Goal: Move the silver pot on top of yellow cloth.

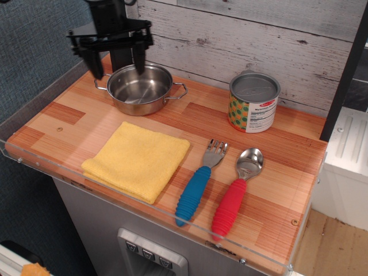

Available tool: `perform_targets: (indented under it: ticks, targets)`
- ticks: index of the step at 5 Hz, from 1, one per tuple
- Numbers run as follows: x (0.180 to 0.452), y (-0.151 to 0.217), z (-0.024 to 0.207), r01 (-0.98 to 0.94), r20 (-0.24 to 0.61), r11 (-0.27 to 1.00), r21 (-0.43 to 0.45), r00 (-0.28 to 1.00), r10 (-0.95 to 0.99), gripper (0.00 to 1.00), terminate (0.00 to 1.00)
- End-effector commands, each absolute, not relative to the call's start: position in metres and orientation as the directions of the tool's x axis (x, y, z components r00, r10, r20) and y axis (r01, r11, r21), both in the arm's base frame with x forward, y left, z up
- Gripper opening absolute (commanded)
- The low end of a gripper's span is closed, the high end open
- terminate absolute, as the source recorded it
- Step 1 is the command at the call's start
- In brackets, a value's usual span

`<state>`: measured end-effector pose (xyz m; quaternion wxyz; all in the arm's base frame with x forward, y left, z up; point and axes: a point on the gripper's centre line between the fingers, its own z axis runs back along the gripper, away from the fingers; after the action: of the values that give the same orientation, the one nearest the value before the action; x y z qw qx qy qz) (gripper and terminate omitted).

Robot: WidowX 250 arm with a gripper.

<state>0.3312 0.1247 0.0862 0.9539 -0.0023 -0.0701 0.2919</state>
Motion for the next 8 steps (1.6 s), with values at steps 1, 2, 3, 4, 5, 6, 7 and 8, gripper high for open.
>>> perform_targets:
  ticks: [1, 2, 3, 4, 5, 6, 7, 8]
  targets:
    - [0.351, 0.114, 0.089, -0.286, 0.187, 0.958, 0.021, 0.943, 0.277, 1.0, 0.0]
    - [0.359, 0.106, 0.081, -0.128, 0.177, 0.99, 0.053, 0.977, 0.117, 1.0, 0.0]
    - [0.358, 0.096, 0.07, 0.019, 0.116, 0.996, 0.083, 0.993, -0.028, 1.0, 0.0]
    - [0.351, 0.092, 0.067, 0.125, 0.116, 0.988, 0.086, 0.984, -0.134, 1.0, 0.0]
    - [0.35, 0.089, 0.062, 0.174, 0.098, 0.981, 0.091, 0.978, -0.182, 1.0, 0.0]
    - [0.35, 0.087, 0.051, 0.195, 0.091, 0.976, 0.1, 0.975, -0.204, 1.0, 0.0]
    - [0.352, 0.084, 0.043, 0.229, 0.091, 0.967, 0.115, 0.967, -0.239, 1.0, 0.0]
    - [0.355, 0.086, 0.034, 0.273, 0.091, 0.955, 0.118, 0.955, -0.284, 1.0, 0.0]
